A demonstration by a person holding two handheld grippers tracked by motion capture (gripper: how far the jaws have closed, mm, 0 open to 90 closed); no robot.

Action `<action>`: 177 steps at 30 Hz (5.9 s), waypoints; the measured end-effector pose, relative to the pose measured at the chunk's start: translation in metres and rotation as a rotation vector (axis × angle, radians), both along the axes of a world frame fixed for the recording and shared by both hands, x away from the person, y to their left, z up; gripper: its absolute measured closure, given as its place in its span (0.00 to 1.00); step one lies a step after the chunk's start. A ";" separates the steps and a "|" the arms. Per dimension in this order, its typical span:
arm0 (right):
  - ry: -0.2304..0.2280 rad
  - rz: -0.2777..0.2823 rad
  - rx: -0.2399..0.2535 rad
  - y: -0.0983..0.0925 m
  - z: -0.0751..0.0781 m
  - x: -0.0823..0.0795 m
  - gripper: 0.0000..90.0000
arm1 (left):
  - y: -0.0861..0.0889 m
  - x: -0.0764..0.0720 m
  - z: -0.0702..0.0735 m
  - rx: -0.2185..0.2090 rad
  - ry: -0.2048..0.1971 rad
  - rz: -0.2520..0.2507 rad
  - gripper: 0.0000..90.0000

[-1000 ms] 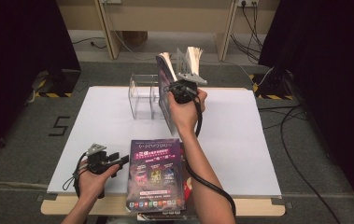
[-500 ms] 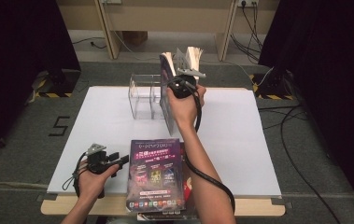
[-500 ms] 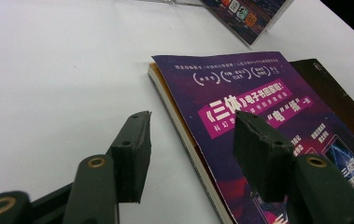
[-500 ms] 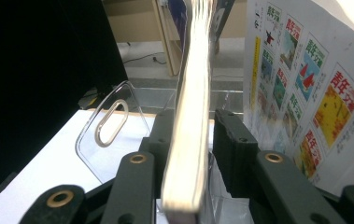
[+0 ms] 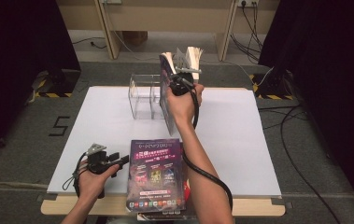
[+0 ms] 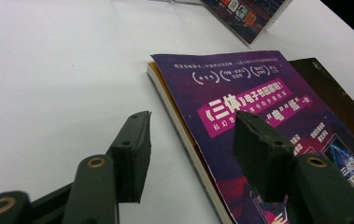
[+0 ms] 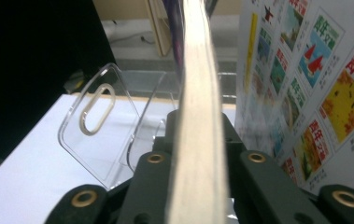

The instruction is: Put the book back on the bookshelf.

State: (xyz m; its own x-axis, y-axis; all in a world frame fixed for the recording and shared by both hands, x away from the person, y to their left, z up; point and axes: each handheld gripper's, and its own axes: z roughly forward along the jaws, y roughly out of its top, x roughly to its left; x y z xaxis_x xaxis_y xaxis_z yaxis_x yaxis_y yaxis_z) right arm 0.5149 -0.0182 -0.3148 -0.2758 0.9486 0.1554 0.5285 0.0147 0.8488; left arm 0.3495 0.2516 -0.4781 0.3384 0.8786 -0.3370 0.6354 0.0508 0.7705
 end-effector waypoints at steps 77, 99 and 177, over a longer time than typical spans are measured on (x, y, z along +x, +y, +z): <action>-0.223 -0.093 0.036 0.023 -0.023 0.016 0.92 | 0.004 0.002 0.001 -0.007 -0.006 -0.002 0.51; -0.207 -0.109 -0.013 0.015 -0.024 0.017 0.82 | 0.001 0.001 -0.001 -0.006 -0.003 -0.008 0.51; -0.059 -0.014 0.068 -0.041 -0.061 -0.072 0.76 | -0.006 0.002 -0.009 -0.046 0.044 -0.020 0.52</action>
State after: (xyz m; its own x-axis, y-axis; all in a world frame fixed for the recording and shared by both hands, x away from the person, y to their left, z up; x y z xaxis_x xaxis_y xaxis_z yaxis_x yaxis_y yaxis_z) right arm 0.4431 -0.0591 -0.3760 -0.2732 0.9402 0.2036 0.4773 -0.0513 0.8772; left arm 0.3515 0.2455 -0.4870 0.3394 0.8552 -0.3917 0.6698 0.0727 0.7389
